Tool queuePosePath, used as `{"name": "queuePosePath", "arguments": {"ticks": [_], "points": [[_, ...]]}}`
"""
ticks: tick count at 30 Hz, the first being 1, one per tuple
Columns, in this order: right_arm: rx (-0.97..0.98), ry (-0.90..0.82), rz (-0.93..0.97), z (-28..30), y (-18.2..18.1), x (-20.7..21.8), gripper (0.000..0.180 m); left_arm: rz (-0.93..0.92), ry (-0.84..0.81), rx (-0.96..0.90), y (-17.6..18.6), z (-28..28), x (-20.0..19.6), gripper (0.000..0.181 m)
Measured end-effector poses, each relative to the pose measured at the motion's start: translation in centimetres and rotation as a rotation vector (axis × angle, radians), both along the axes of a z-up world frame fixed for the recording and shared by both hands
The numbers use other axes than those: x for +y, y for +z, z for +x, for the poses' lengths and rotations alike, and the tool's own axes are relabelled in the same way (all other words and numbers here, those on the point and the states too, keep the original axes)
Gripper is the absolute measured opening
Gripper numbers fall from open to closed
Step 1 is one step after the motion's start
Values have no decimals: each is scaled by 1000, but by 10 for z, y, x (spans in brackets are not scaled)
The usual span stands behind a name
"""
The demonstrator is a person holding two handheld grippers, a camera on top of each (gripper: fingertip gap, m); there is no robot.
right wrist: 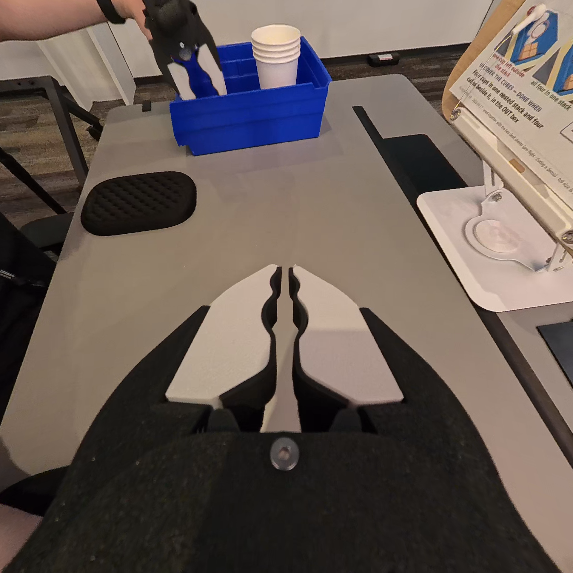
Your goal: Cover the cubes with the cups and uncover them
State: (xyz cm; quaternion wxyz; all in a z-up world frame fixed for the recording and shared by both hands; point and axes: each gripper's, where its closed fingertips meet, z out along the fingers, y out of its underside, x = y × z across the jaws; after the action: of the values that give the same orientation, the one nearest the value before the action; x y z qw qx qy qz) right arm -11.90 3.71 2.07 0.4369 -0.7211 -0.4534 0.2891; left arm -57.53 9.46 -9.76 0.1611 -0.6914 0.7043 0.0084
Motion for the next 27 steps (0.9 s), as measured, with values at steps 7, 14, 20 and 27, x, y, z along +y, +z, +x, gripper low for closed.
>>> {"name": "queuePosePath", "arguments": {"ticks": [7,14,20,27], "points": [[3,-50,19,21,12,-5,4,180,-12,-72,129,39,-3,44],[9,-80,-12,39,12,-12,3,-38,-133,-347,145,250,-49,44],[-65,-123,-81,58,-7,-21,3,-37,-154,-98,43,344,-27,44],[-65,-132,-136,72,-20,-23,3,-34,-177,-4,1,393,-25,44]]}}
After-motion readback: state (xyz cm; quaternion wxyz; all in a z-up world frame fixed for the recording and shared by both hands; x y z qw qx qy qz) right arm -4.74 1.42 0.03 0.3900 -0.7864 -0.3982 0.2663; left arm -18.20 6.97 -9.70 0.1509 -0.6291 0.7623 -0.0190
